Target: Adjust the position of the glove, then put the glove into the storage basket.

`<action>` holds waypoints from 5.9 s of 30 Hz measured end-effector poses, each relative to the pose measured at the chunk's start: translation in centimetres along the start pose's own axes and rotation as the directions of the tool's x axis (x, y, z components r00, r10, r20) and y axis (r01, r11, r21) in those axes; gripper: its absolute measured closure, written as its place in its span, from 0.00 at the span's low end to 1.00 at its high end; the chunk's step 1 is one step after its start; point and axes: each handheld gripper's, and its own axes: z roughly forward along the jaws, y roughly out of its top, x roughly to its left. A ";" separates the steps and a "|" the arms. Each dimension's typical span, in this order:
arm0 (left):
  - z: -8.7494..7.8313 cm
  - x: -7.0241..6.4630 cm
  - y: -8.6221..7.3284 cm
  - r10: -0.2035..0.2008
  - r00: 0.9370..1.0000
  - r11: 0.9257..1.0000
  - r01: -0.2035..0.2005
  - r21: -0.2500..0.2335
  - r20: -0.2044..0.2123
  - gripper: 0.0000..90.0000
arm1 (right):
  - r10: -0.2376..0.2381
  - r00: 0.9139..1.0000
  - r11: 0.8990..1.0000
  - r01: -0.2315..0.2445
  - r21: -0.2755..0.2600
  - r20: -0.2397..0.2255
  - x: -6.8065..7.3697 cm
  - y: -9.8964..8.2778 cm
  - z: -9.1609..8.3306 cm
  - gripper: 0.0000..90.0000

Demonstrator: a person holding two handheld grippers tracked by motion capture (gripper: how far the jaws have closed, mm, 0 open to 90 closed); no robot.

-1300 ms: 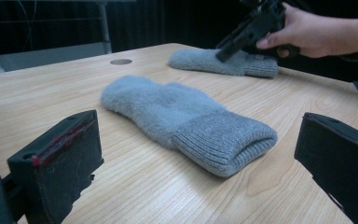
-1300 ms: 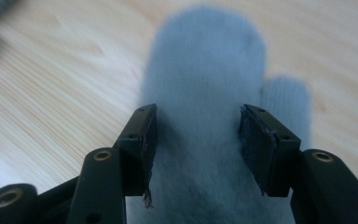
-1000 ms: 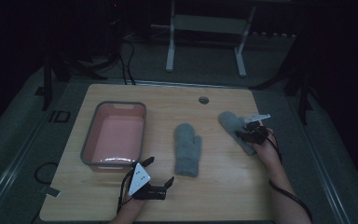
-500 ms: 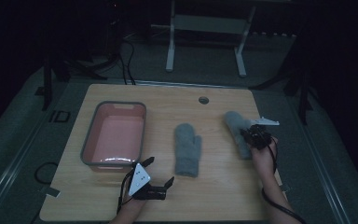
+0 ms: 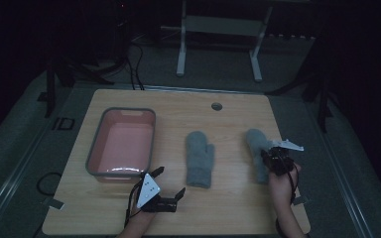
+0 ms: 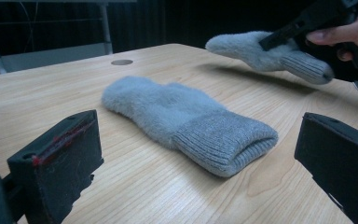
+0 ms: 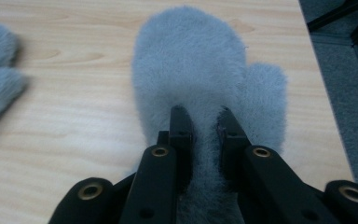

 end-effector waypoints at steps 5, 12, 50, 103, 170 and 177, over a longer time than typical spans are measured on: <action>0.0 0.0 0.0 0.002 1.000 1.000 -0.002 0.001 -0.001 0.01 | 0.014 1.000 1.000 -0.014 0.012 0.003 0.3 -1.0 -0.4 0.89; 0.0 0.0 0.0 0.002 1.000 1.000 -0.002 0.000 -0.001 0.01 | 0.013 1.000 0.998 -0.014 0.066 0.019 0.3 -2.4 1.6 0.86; 0.0 0.0 0.0 0.003 1.000 1.000 -0.003 0.001 -0.003 0.01 | -0.192 0.957 0.979 0.202 0.026 -0.220 -2.4 -3.0 1.8 0.89; 0.0 0.0 0.0 -0.003 1.000 1.000 0.003 0.001 0.002 0.01 | -0.100 0.950 0.994 0.083 -0.071 -0.295 17.5 4.3 -1.1 0.92; 7.3 2.2 12.0 -0.046 0.997 0.964 0.060 0.261 -0.059 0.03 | -0.319 0.842 0.947 0.303 -0.108 -0.434 10.1 4.4 -1.5 0.15; 11.0 3.5 10.5 -0.099 0.990 0.916 0.131 0.378 -0.102 0.16 | -0.298 0.841 0.949 0.311 -0.047 -0.451 11.3 3.7 0.5 0.25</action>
